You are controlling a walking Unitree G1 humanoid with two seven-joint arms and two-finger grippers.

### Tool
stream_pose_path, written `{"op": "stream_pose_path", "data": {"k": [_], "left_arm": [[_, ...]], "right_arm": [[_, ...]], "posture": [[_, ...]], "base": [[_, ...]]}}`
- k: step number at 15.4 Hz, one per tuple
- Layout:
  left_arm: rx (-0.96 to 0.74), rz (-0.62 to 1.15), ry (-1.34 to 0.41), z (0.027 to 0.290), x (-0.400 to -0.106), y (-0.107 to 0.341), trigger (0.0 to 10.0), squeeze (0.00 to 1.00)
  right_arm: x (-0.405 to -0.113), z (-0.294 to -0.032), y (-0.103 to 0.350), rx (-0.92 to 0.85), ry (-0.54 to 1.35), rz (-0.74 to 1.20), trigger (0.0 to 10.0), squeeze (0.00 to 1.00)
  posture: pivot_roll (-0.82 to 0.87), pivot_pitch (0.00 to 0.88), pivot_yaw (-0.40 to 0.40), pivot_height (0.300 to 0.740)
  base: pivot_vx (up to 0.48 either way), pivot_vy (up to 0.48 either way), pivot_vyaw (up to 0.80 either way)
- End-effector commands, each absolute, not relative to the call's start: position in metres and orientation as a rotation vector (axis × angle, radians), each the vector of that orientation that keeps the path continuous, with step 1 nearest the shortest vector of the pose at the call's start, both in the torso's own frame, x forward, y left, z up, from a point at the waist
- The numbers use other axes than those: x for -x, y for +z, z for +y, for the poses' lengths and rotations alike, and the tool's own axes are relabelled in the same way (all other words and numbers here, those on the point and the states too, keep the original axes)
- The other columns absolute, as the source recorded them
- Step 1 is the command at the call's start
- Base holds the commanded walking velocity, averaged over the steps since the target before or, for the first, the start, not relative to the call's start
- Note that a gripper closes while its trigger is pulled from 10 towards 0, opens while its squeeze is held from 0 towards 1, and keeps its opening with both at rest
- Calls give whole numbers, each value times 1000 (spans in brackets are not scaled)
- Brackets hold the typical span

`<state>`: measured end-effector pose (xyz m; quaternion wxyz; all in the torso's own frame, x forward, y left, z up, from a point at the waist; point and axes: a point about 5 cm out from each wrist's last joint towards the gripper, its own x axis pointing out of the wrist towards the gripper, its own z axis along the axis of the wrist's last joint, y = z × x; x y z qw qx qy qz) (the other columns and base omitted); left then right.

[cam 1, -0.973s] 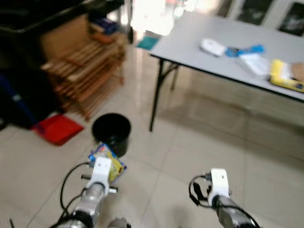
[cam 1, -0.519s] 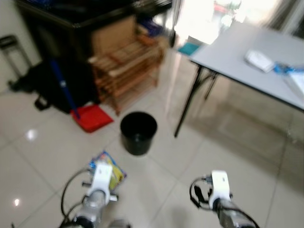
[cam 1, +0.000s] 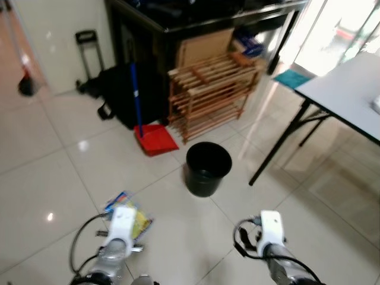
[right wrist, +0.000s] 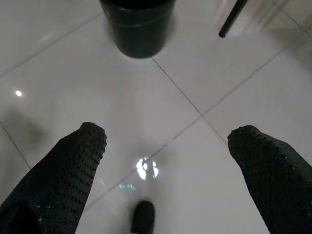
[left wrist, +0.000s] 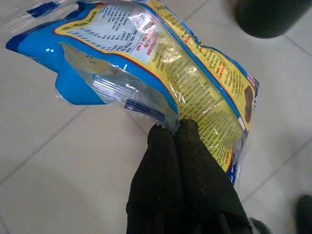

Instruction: Picking trash to rubbish bin

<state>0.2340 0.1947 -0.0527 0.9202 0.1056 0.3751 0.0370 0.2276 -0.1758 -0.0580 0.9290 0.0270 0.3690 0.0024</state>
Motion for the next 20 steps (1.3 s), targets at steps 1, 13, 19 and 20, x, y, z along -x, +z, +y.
{"op": "stream_pose_path", "data": {"k": [1,13,19,20], "left_arm": [[-197,778,63,186,-234,-54,10000,0],[-194,811,83,189,-228,-58,10000,0],[-197,817,84,191,-225,-60,10000,0],[-198,818,83,191,-225,-60,10000,0]], "right_arm": [[-221,-185,-62,-54,-34,786,10000,0],[-216,-178,-64,-50,21,763,10000,0],[-216,-178,-64,-13,24,757,10000,0],[-216,-178,-64,-15,22,758,10000,0]], "posture": [[-29,75,-92,740],[-31,68,-93,740],[-27,52,-90,740],[-26,48,-89,740]], "base": [[356,0,0],[399,0,-170],[376,0,0],[368,0,0]]}}
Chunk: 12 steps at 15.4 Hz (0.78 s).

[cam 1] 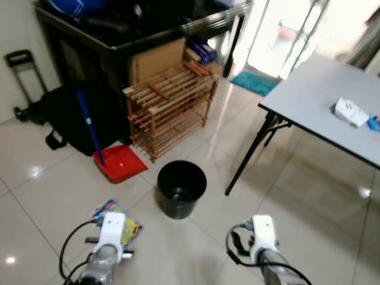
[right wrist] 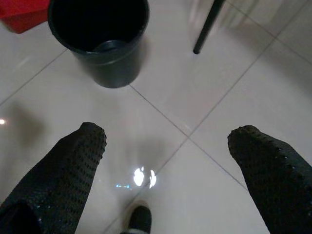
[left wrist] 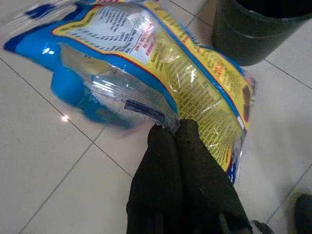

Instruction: Picking trash to rubbish bin

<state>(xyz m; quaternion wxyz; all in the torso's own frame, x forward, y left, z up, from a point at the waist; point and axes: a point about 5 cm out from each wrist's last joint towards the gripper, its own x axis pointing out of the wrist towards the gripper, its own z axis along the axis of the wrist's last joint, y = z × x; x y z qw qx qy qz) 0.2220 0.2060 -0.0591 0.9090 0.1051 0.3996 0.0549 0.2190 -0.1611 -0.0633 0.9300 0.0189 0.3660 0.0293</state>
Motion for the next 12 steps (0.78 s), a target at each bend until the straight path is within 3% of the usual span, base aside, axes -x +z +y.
{"op": "stream_pose_path", "data": {"k": [1,12], "left_arm": [[-198,819,84,191,-225,-60,10000,0],[-198,819,86,193,-226,-59,10000,0]], "right_arm": [[-216,-178,-64,-15,21,758,10000,0],[-217,-178,-64,-23,14,759,10000,0]], "posture": [[-26,46,-89,740],[-26,63,-91,740]], "base": [[368,0,0],[351,0,0]]}}
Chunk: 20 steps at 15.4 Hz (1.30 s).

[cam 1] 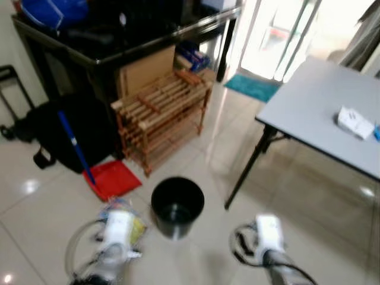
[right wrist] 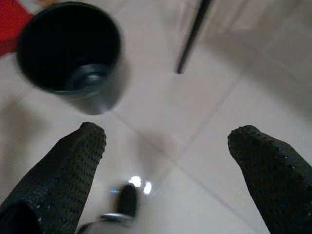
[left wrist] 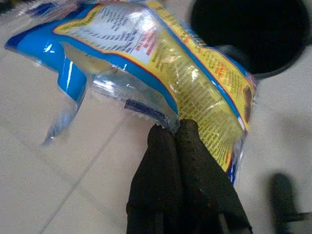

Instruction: Picking trash to rubbish bin

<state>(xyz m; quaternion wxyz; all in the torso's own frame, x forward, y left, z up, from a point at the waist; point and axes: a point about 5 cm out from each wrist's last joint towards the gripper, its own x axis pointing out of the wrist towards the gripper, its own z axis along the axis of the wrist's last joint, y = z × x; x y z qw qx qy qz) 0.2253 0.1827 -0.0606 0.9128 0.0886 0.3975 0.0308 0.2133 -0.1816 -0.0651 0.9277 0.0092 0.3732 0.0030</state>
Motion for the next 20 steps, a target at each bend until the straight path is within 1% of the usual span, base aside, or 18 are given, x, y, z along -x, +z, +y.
{"op": "stream_pose_path", "data": {"k": [1,2,4,20], "left_arm": [[-197,818,88,194,-227,-58,10000,0],[-197,818,88,194,-227,-58,10000,0],[-195,817,94,195,-227,-58,10000,0],[-196,819,93,195,-228,-58,10000,0]], "right_arm": [[-217,-178,-64,-27,12,759,10000,0],[-217,-177,-64,-26,12,759,10000,0],[-218,-178,-63,-35,8,756,10000,0],[-219,-174,-63,-48,40,758,10000,0]], "posture": [[-26,65,-91,740],[-26,65,-91,740],[-24,75,-94,740],[-26,88,-88,740]], "base": [[345,0,0],[345,0,0],[341,0,-800],[330,0,0]]}}
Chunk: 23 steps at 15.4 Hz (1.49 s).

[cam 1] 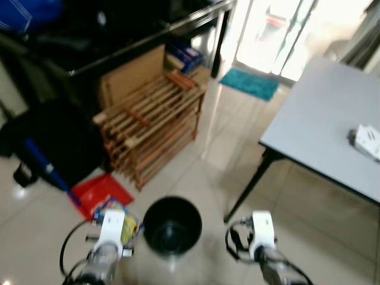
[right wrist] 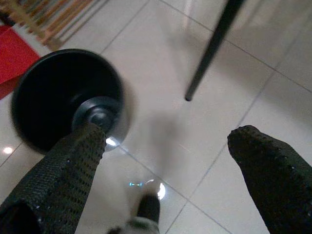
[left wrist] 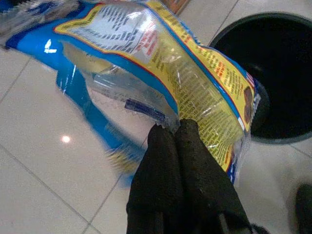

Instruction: Picking trash to rubbish bin

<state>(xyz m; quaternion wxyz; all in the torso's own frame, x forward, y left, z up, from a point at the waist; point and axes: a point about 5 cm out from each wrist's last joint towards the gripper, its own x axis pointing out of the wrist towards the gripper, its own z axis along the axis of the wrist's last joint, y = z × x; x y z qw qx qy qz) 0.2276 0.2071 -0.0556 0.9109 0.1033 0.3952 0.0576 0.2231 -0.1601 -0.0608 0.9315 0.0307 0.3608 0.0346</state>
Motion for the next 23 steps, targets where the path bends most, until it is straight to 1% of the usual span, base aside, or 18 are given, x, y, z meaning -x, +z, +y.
{"op": "stream_pose_path", "data": {"k": [1,12,14,17,18,20,22,23], "left_arm": [[-196,819,93,195,-227,-58,10000,0],[-192,818,94,195,-228,-58,10000,0],[-173,796,97,193,-230,-56,10000,0],[-178,795,83,191,-231,-56,10000,0],[-164,801,40,186,-233,-55,10000,0],[-152,809,-23,179,-235,-55,10000,0],[-160,820,-137,167,-239,-54,10000,0],[-160,819,-148,166,-240,-53,10000,0]], "right_arm": [[-219,-174,-63,-47,41,759,10000,0],[-219,-174,-63,-33,57,764,10000,0],[-221,-173,-62,-30,71,761,10000,0],[-226,-169,-58,-8,138,753,10000,0],[-228,-165,-57,-7,209,761,10000,0],[-229,-162,-56,1,283,762,10000,0],[-232,-159,-52,-27,396,758,10000,0],[-232,-159,-51,-37,414,762,10000,0]], "posture": [[-26,88,-88,740],[-26,83,-90,740],[-25,81,-91,740],[-30,86,-93,740],[-39,94,-94,740],[-49,101,-94,740],[-66,122,-100,740],[-66,122,-100,740]], "base": [[319,0,0],[318,0,0],[0,0,0],[0,0,0],[0,0,0],[0,0,0],[0,0,0],[0,0,0]]}}
